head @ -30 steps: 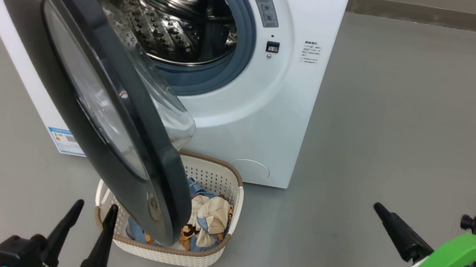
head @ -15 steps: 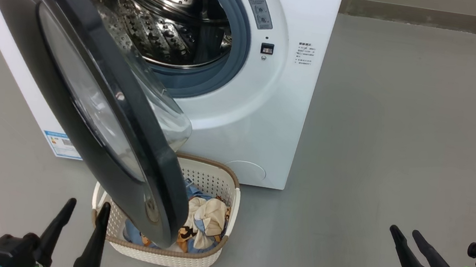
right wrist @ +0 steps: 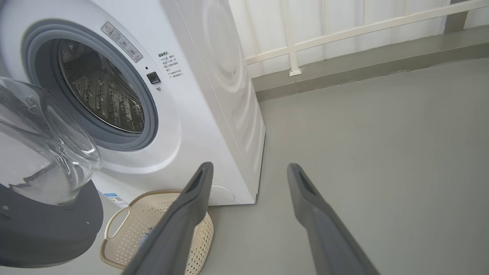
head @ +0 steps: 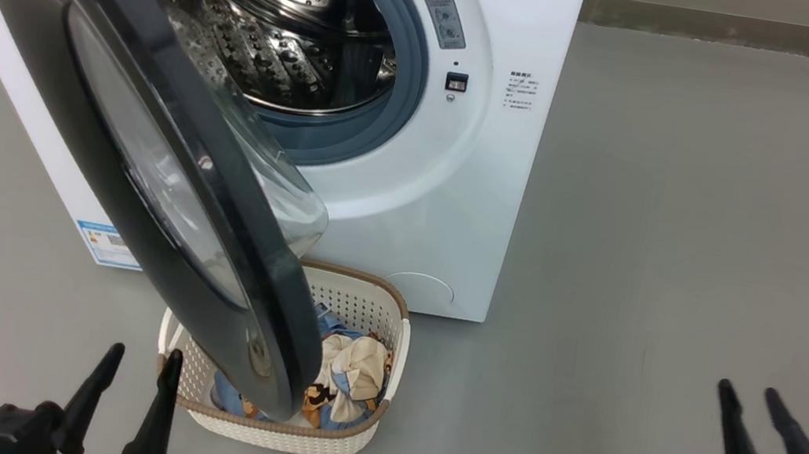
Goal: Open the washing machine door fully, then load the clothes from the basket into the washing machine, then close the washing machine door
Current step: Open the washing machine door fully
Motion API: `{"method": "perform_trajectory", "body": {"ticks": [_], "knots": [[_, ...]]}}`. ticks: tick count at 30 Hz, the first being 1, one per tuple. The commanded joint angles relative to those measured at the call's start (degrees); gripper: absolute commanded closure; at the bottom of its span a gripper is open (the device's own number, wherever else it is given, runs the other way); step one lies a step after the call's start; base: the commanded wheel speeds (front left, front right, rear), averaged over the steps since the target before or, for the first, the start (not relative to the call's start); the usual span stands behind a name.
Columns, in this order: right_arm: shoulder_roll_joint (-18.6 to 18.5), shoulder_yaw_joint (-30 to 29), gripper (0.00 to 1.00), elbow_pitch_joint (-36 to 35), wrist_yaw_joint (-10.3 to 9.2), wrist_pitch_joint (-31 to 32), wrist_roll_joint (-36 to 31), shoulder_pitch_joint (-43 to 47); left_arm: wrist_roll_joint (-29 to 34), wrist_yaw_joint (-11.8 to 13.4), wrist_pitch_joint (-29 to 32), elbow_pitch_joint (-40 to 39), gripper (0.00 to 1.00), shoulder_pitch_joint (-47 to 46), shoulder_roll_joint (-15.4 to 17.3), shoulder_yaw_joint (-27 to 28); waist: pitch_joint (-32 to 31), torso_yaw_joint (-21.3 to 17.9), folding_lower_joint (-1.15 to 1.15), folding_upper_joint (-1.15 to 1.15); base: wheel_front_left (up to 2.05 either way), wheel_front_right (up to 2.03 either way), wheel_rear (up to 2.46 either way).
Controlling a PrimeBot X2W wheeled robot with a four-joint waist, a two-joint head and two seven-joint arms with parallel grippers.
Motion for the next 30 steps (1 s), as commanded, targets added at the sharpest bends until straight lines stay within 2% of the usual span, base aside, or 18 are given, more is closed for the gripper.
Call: {"method": "perform_trajectory", "body": {"ticks": [1,3,8,25,26,27,30], "knots": [[-0.13,-1.71,0.00,-2.41,0.09,-0.68,-2.65,0.93,0.42,-0.09,-0.37,-1.18,0.00,-1.49,0.82,2.28,-0.03,0.11,0.00,0.00,0.00,0.00,0.00],[2.11,-6.48,0.00,-4.40,0.09,-0.68,-6.63,2.78,0.49,-0.09,-0.37,-1.26,0.00,-1.52,0.79,2.40,-0.09,0.30,0.00,0.00,0.00,0.00,0.00],[4.74,-10.94,0.00,-6.60,0.09,-0.68,-10.82,5.31,0.59,-0.09,-0.37,-1.44,0.00,-1.49,0.66,2.61,-0.24,0.48,0.00,0.00,0.00,0.00,0.00],[7.92,-14.21,0.00,-6.39,0.09,-0.69,-14.55,8.68,0.67,-0.09,-0.37,-0.57,0.00,-2.02,0.80,2.47,0.24,0.64,0.00,0.00,0.00,0.00,0.00],[7.95,-14.23,0.00,-6.43,0.09,-0.69,-14.60,8.67,0.75,-0.09,-0.37,-0.42,0.62,-2.04,0.89,2.32,0.24,0.65,0.00,0.00,0.00,0.00,0.00],[8.00,-14.27,0.00,-6.51,0.09,-0.69,-14.62,8.66,0.76,-0.09,-0.37,-0.32,0.98,-2.10,0.96,2.20,0.25,0.68,0.00,0.00,0.00,0.00,0.00],[8.21,-14.40,0.00,-6.88,0.09,-0.69,-14.81,8.64,0.71,-0.09,-0.37,-0.13,1.00,-2.52,1.13,2.10,0.34,0.86,0.00,0.00,0.00,0.00,0.00]]}}
